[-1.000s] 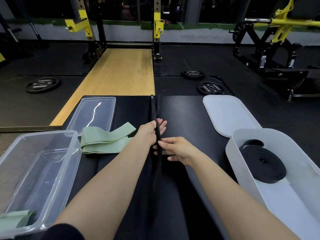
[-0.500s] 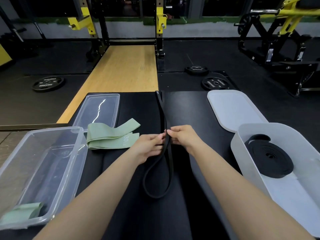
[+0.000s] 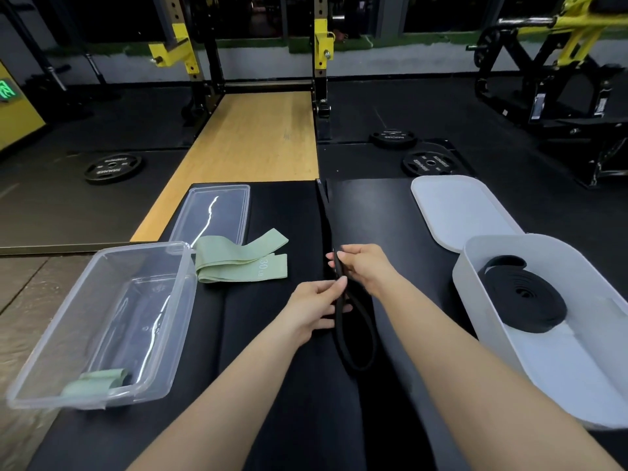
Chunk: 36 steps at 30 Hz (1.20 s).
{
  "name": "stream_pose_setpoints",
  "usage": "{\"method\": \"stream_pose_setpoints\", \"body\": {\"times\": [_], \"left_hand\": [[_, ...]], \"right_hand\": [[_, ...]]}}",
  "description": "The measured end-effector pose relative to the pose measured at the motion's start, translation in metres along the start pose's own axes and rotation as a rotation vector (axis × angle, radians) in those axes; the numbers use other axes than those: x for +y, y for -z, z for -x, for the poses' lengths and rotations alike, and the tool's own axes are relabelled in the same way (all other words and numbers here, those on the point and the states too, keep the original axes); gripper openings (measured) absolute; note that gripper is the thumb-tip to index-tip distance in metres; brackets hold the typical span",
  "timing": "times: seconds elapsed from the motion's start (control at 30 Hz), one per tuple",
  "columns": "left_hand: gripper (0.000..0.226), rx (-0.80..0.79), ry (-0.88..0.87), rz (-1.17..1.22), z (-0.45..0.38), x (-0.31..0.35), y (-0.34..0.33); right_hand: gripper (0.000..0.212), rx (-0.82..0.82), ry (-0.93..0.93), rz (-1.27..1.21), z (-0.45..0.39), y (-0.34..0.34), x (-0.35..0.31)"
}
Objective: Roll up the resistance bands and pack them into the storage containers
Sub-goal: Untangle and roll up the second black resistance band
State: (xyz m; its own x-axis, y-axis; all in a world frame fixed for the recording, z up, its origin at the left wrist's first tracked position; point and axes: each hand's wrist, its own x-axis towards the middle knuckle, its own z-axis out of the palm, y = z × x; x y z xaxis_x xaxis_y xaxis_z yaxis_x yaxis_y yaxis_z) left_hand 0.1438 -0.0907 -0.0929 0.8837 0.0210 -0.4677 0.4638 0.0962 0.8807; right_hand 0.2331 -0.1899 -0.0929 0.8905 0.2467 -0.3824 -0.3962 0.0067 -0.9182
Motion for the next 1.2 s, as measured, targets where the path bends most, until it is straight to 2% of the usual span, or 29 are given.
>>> {"method": "stream_pose_setpoints", "body": {"times": [0.1,0.2,0.27,0.63,0.73,0.83,0.93,1.03,1.2], "left_hand": [[0.023,0.065,0.007,0.001,0.006,-0.002,-0.005],[0.011,0.120,0.006,0.016,0.010,-0.007,-0.009],[0.013,0.149,-0.008,0.044,0.012,-0.011,-0.011],[0.020,0.245,-0.070,0.075,0.016,-0.009,-0.017],[0.018,0.243,-0.065,0.122,0.018,-0.006,-0.019],[0.035,0.263,-0.063,0.157,0.021,-0.005,-0.021],[0.036,0.263,-0.052,0.184,0.029,-0.008,-0.022],[0.031,0.206,-0.011,0.131,0.043,-0.014,-0.022],[0.041,0.207,0.056,0.096,0.067,-0.023,-0.019]], "right_hand": [[0.038,0.031,0.005,-0.011,0.006,-0.002,-0.001],[0.037,0.040,0.021,-0.012,0.013,-0.004,-0.002],[0.036,0.036,0.021,0.011,0.018,-0.003,0.000],[0.029,-0.192,-0.124,0.156,0.078,0.023,0.034],[0.034,-0.189,-0.175,0.171,0.089,0.025,0.039],[0.030,-0.171,-0.191,0.195,0.098,0.027,0.044],[0.017,-0.134,-0.134,0.201,0.103,0.027,0.048],[0.026,-0.088,-0.066,0.191,0.108,0.027,0.048],[0.019,-0.094,-0.052,0.158,0.122,0.019,0.053]]}}
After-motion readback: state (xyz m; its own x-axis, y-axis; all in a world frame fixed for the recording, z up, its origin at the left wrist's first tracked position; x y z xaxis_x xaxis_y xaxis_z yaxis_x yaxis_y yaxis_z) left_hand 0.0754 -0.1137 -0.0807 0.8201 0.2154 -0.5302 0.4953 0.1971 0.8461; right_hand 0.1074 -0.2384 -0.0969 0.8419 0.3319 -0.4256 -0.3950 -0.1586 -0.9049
